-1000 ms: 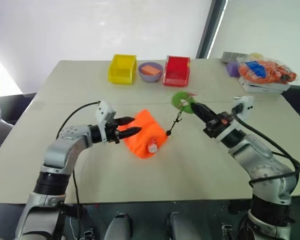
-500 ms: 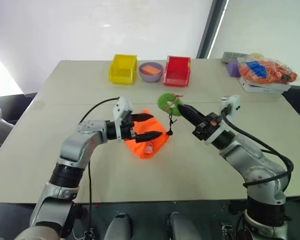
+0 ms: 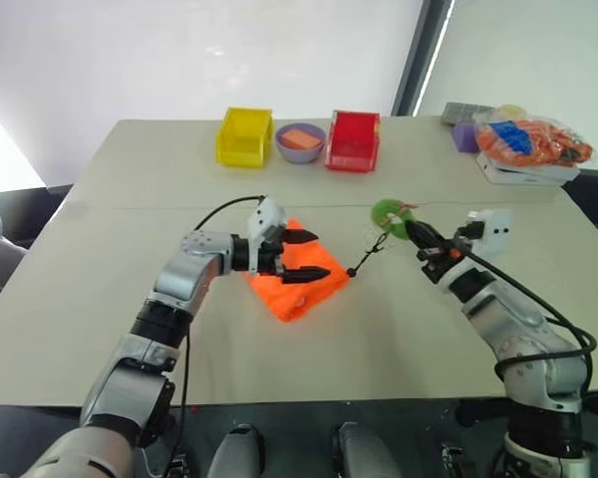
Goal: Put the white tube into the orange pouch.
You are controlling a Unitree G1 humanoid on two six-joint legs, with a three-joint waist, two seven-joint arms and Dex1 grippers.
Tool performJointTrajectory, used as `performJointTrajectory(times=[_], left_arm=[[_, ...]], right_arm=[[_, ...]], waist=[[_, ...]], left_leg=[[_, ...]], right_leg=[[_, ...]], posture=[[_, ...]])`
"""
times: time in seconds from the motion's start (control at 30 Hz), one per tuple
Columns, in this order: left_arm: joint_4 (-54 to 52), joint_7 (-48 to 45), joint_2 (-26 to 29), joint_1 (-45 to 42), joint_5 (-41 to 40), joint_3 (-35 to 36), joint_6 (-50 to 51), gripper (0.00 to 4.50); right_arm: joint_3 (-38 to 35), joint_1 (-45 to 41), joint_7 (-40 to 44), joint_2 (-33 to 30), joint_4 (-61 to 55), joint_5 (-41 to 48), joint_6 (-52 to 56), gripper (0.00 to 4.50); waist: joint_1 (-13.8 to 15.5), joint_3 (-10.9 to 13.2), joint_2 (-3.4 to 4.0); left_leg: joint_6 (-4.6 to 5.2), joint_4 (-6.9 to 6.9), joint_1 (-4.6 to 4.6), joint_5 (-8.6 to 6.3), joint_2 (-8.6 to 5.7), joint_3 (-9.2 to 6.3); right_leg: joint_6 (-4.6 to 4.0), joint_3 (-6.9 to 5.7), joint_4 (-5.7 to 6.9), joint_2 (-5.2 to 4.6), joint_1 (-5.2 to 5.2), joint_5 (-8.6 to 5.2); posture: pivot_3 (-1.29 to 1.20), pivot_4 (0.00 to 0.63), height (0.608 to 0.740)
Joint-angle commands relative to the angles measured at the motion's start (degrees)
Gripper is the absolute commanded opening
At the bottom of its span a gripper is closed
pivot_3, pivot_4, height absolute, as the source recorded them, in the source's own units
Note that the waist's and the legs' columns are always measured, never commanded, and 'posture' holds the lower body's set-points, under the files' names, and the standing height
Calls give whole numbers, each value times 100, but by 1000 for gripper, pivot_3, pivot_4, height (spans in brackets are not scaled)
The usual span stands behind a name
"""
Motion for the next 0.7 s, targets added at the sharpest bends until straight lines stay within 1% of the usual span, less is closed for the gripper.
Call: performJointTrajectory(times=[0.03,0.17,0.23,0.5,0.6,0.67,0.7], left_arm=[[151,-100,-103,-246,74,20,-145,4451],[438,-175,-273,-409,204,-58,-189,4451],[642,-142,-353,-521,427,-188,-312,4451],[708,-252,-637,-588,766,-511,-338,4451],[746,-368,-693,-604,767,-579,-146,4451],[780,-332,-737,-639,777,-564,-75,3936],[800,-302,-749,-655,819,-578,-82,3936]], right_arm=[[-132,17,43,-69,-41,-115,-215,0],[-140,26,105,-58,-14,-123,-268,0],[-136,27,132,-47,-44,-106,-289,0],[-51,52,268,8,-222,-24,-316,0],[-29,65,273,52,-290,10,-312,0],[-21,76,276,57,-324,13,-302,0],[-16,79,280,54,-336,13,-300,0]], waist=[[-2,0,0],[-7,0,0],[0,0,0],[-3,0,0],[-15,0,0],[-11,0,0],[-7,0,0]], left_leg=[[0,1,0,0,0,0],[0,2,2,0,0,0],[0,2,1,0,0,0],[2,1,0,-1,0,0],[3,1,2,-1,0,-1],[3,1,2,-2,0,-2],[3,1,2,-2,0,-2]], right_leg=[[0,0,0,0,1,0],[0,0,1,0,1,0],[0,0,2,0,1,0],[2,0,0,1,2,-1],[2,0,2,2,1,-1],[2,0,2,3,1,-1],[2,0,2,3,1,-1]], posture=[[0,150,740],[0,150,740],[0,150,740],[0,150,740],[0,150,740],[0,150,740],[0,150,740]])
